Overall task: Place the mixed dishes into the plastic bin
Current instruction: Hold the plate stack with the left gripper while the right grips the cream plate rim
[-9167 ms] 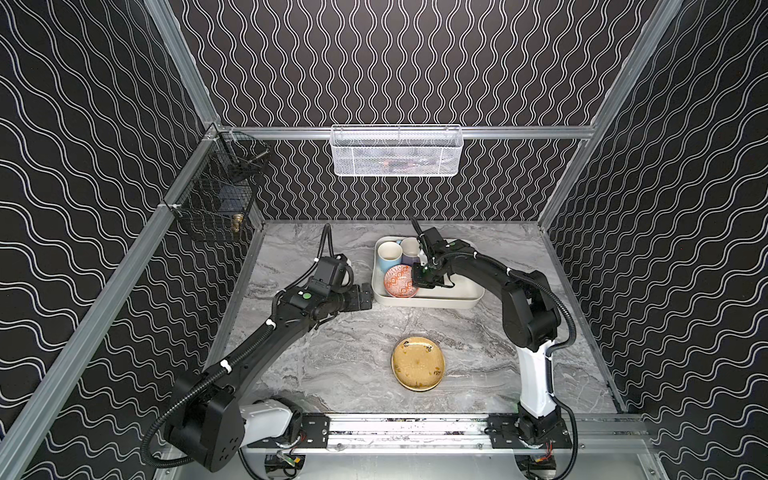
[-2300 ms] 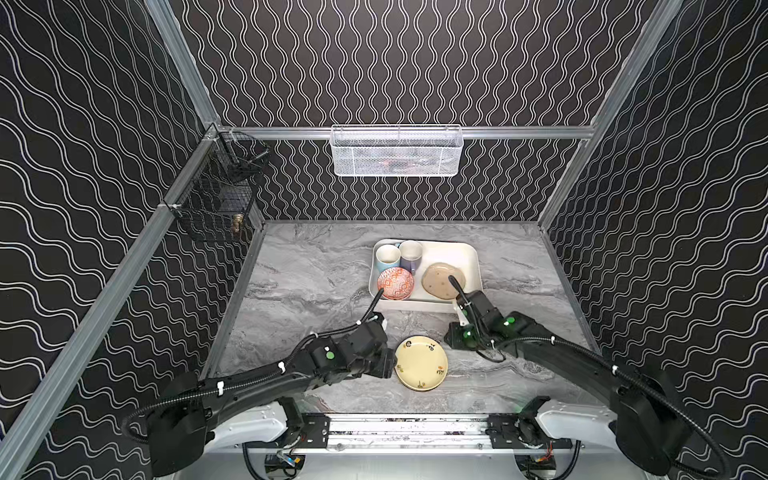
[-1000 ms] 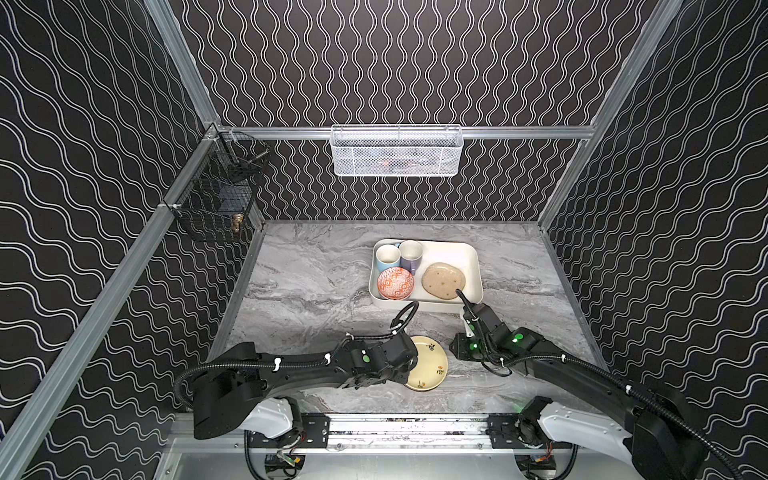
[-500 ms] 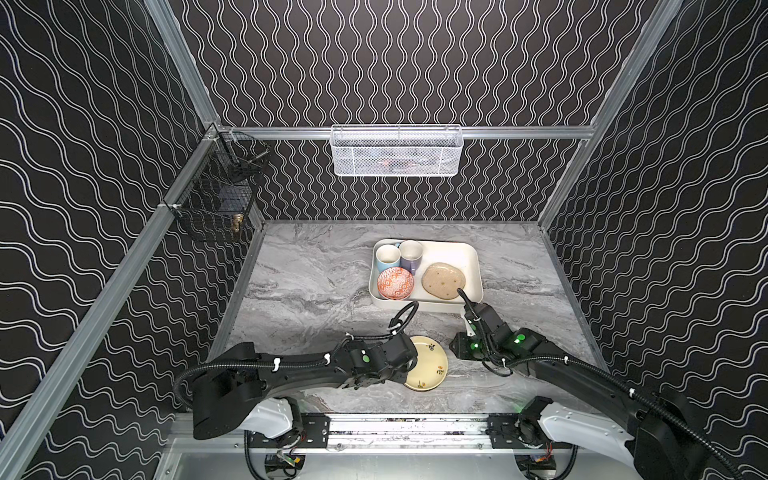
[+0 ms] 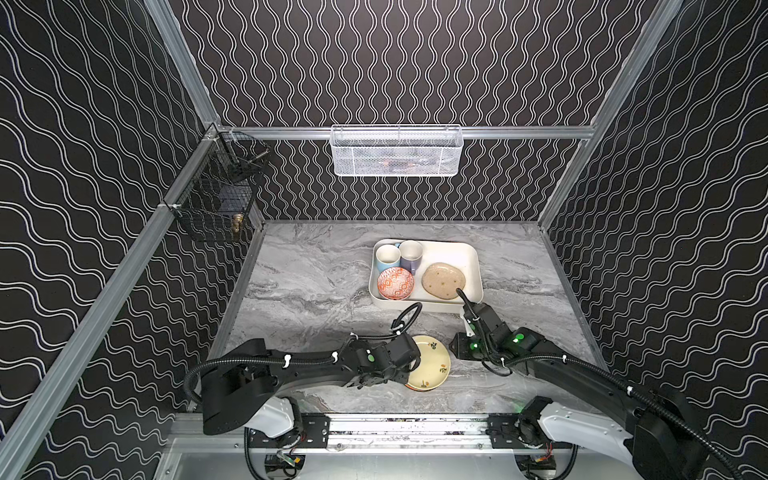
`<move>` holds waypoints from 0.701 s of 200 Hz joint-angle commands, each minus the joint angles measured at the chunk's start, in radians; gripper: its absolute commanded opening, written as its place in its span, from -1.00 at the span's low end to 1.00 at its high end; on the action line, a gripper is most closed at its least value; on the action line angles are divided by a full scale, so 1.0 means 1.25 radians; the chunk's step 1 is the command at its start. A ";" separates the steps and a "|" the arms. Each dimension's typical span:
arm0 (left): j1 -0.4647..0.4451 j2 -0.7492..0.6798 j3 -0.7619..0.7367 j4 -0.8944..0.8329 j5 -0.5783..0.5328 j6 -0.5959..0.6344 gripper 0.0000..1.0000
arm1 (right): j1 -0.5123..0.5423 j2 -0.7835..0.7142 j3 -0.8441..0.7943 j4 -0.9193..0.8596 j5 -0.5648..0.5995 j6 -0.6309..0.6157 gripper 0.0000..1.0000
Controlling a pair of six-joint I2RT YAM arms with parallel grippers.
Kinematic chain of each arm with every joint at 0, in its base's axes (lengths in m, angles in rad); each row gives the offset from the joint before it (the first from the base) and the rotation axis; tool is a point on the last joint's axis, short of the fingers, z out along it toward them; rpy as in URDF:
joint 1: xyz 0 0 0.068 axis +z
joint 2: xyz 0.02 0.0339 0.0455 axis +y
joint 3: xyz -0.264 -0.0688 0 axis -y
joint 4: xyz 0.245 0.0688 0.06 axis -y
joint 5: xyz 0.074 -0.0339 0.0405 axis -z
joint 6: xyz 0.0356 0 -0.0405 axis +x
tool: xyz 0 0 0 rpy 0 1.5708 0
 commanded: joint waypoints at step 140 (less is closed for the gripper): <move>-0.001 0.026 0.005 0.039 0.021 0.007 -0.31 | 0.000 0.026 -0.045 0.057 -0.053 0.021 -0.89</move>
